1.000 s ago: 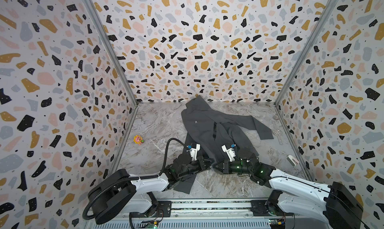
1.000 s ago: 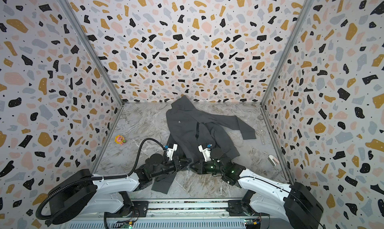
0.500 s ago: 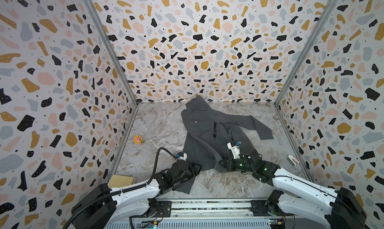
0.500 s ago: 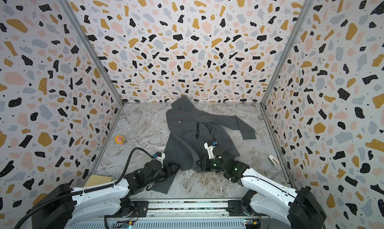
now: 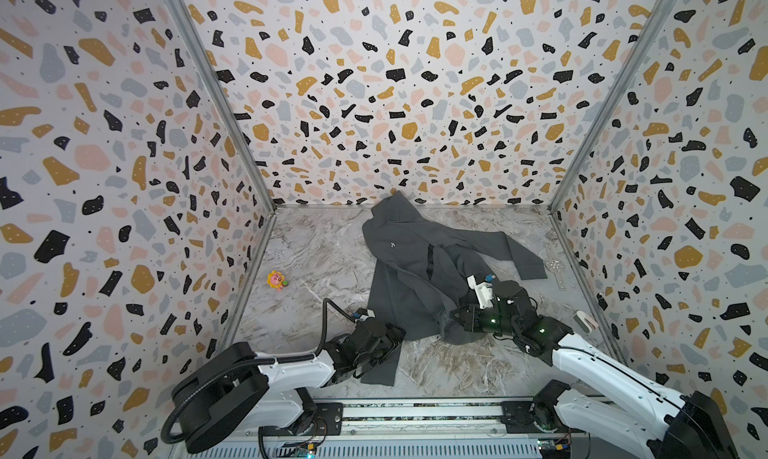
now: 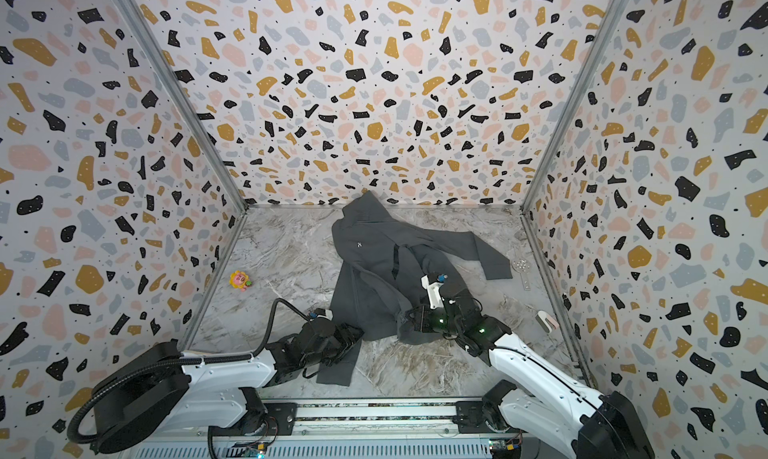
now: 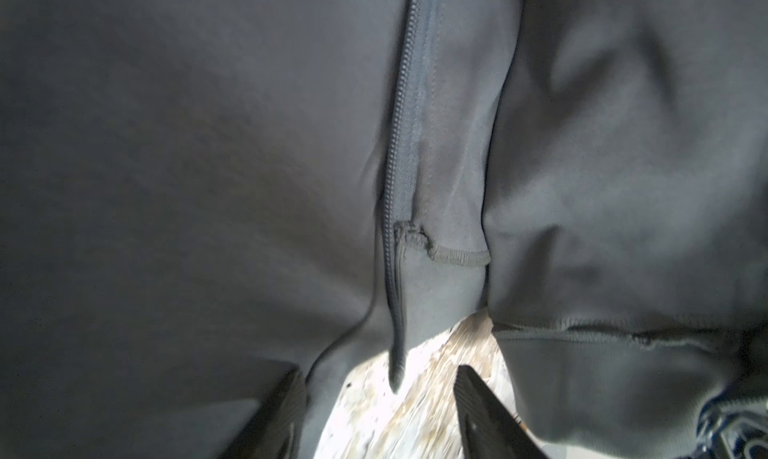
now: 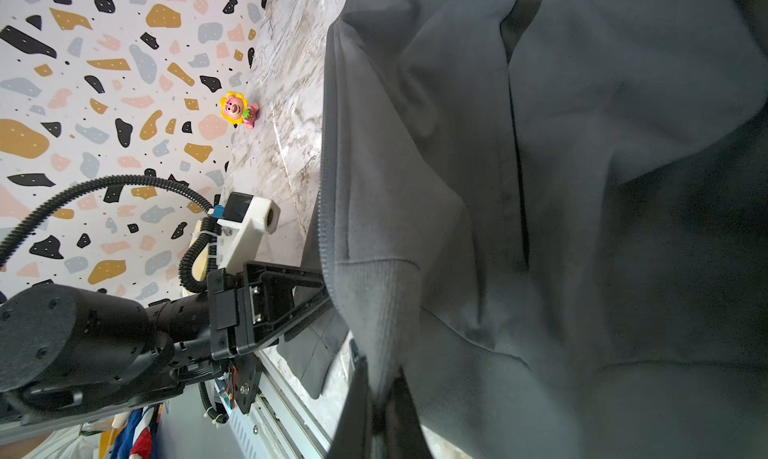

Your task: Zip up the jacket

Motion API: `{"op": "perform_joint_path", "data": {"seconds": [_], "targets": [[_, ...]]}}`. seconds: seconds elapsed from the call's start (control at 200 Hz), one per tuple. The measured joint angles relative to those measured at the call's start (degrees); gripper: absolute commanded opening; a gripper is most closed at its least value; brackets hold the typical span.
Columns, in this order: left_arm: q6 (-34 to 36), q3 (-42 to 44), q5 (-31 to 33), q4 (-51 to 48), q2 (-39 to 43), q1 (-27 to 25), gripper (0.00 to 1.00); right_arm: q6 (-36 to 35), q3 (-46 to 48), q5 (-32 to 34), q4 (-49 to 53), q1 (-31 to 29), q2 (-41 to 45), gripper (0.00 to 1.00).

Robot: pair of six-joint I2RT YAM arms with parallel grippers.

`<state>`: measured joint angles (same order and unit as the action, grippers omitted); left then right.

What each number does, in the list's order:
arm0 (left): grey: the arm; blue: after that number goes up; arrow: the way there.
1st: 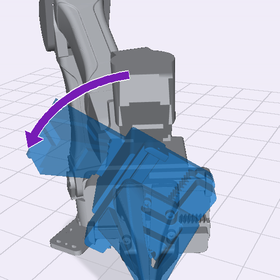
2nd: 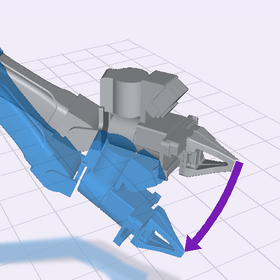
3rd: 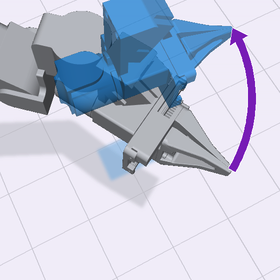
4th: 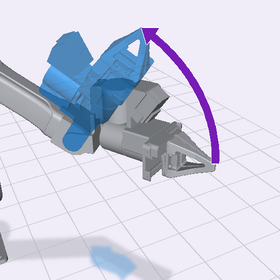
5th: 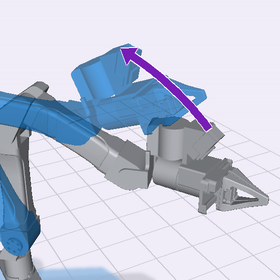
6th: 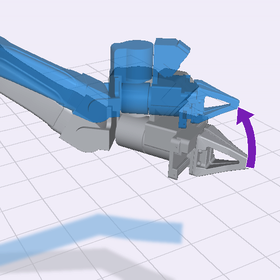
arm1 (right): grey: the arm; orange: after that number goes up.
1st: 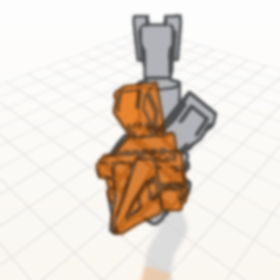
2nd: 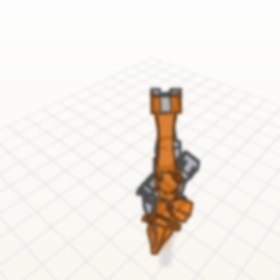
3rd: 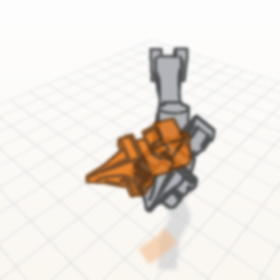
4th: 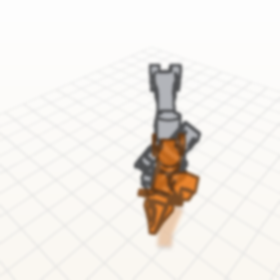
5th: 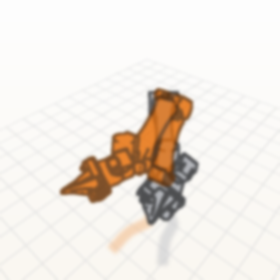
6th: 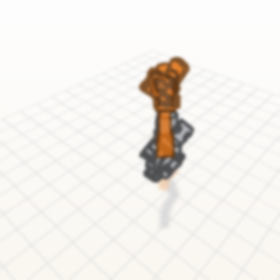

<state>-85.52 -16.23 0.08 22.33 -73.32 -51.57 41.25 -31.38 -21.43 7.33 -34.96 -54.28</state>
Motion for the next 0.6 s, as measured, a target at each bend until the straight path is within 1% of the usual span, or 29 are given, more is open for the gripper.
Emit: {"op": "perform_joint_path", "data": {"seconds": [0.16, 0.315, 0.38, 0.506, 0.601], "targets": [[-1.73, -2.14, 0.35, 0.74, -2.69, -0.37, 0.53, -2.12, -0.63, -1.42, 2.32, 2.84, 1.66, 0.0], [-1.46, -5.51, 1.64, -2.71, -2.38, -0.7, 0.53, -3.17, -0.63, -2.4, 3.58, 4.13, 3.34, 0.0], [-0.59, -7.28, 2.64, -5.99, -1.4, -0.85, 0.54, -3.34, -0.63, -2.62, 4.0, 4.28, 3.98, 0.0], [0.46, -8.48, 4.94, -11.45, 2.54, -0.92, 0.6, -3.52, -0.63, -3.02, 4.72, 4.48, 5.09, 0.0], [-2.21, -6.05, 4.74, -8.81, 4.74, -1.2, 0.6, -3.67, -0.63, -3.26, 4.81, 4.63, 5.46, 0.0]]}}
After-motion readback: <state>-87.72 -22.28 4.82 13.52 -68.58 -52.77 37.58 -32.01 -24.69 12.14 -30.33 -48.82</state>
